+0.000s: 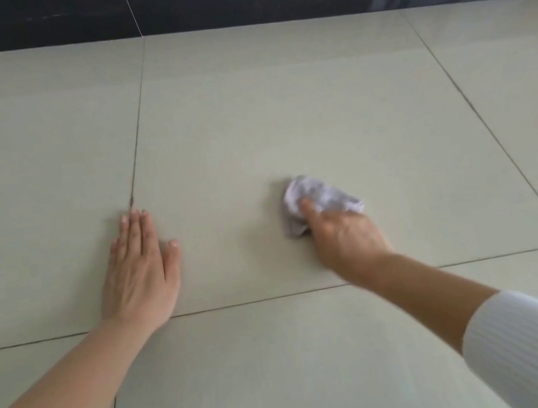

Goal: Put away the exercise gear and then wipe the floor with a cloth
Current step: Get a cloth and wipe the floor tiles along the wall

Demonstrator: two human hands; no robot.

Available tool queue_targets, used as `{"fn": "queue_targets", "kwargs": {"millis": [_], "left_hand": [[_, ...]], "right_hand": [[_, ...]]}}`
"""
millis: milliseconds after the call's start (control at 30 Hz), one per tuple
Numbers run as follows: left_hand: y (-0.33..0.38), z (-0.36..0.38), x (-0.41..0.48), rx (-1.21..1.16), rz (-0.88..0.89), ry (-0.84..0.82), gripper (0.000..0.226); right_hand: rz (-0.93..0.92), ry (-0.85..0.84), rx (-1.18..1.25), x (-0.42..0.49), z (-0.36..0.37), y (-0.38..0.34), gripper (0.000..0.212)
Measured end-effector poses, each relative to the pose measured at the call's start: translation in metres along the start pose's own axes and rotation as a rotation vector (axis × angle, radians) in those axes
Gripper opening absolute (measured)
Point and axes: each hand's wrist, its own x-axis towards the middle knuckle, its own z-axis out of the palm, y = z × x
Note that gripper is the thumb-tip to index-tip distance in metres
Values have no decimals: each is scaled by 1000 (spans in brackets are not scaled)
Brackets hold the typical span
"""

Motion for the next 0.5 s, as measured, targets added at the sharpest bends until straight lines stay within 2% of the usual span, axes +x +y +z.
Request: {"fn": "queue_targets", "kwargs": {"millis": [100,167,300,333,400,433,500], "left_hand": [[1,-2,33,-44,-117,-4,67],[1,3,38,-36,-144,56,68],[0,8,34,-43,-142,110,76],[0,7,35,-49,-141,115,76],[0,6,36,-50,-138,115,77],[0,5,36,-53,-139,114,77],[1,5,34,-63,-148,116,76]], "right_hand": [[384,-43,55,26,-7,50,46],[608,-37,58,39,-15,71,46],[911,-77,144,68,-20,75,49],[882,-34,155,75,-18,65,47],[617,100,128,80,-9,32,45],[459,112,121,77,-3,10,46],[166,27,152,62,7,-35,55]]}}
